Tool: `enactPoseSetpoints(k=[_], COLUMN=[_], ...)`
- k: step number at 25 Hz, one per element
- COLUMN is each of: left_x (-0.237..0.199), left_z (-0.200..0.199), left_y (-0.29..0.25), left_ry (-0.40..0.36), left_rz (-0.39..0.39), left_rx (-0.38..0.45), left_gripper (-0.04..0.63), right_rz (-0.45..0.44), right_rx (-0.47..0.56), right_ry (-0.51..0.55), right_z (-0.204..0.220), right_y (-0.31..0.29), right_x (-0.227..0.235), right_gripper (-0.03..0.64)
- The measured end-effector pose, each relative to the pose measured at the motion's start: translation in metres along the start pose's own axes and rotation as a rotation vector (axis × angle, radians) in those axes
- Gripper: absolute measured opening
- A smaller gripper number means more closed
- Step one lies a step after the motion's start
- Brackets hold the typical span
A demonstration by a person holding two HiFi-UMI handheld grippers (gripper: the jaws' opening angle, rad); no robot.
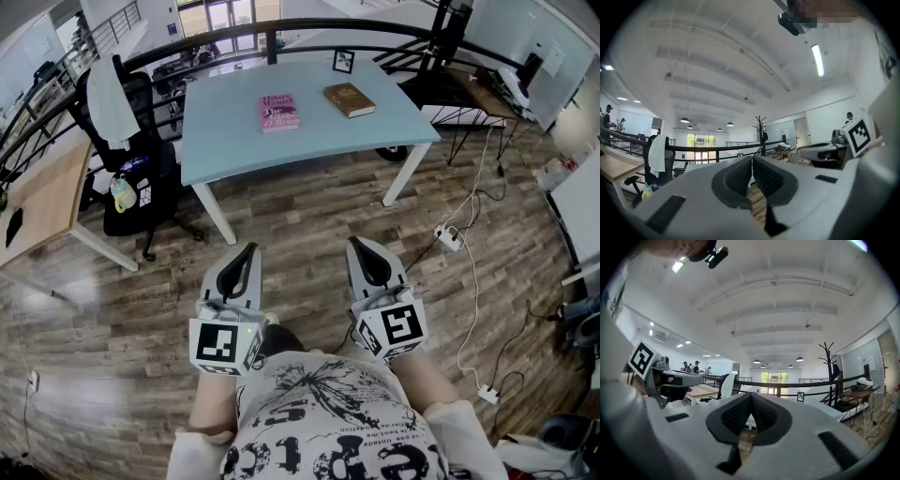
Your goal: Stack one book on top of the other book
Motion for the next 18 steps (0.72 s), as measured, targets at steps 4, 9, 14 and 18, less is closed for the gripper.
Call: enactPoseSetpoints(k=[4, 9, 14, 18], left_x=[0.001, 0.0, 0.005, 0.018], left_z=[-0.004, -0.001, 0.002, 0.01], left_y=[0.002, -0.001, -0.01, -0.021], left_ry=[0.01, 0.024, 0.048, 0.045], left_rz=[-0.011, -0.02, -0.012, 0.012], left_rx=[-0.01, -0.021, -0.026, -0.043], left_gripper=[0.011, 0.011, 0.011, 0.011], right_rz=[-0.011, -0.008, -0.005, 0.013], right_rx=[-0.004, -0.007, -0.005, -0.022], right_ry=[-0.007, -0.009, -0.002, 0.007], right_z=[-0.001, 0.002, 0.006, 0.017], right_y=[0.0, 0.0, 0.006, 0.012], right_x=[0.0, 0.003, 0.01, 0.021], right_gripper=[-0.009, -0.009, -0.008, -0.008])
Point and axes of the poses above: the fingertips, and each gripper's own axes: y backward along the fingers, x to its right, z out of its underside, the point moved 4 cm from there along y, backward along the fingers, and after that the axes turned 8 degrees about -x, right-handed, at the moved point
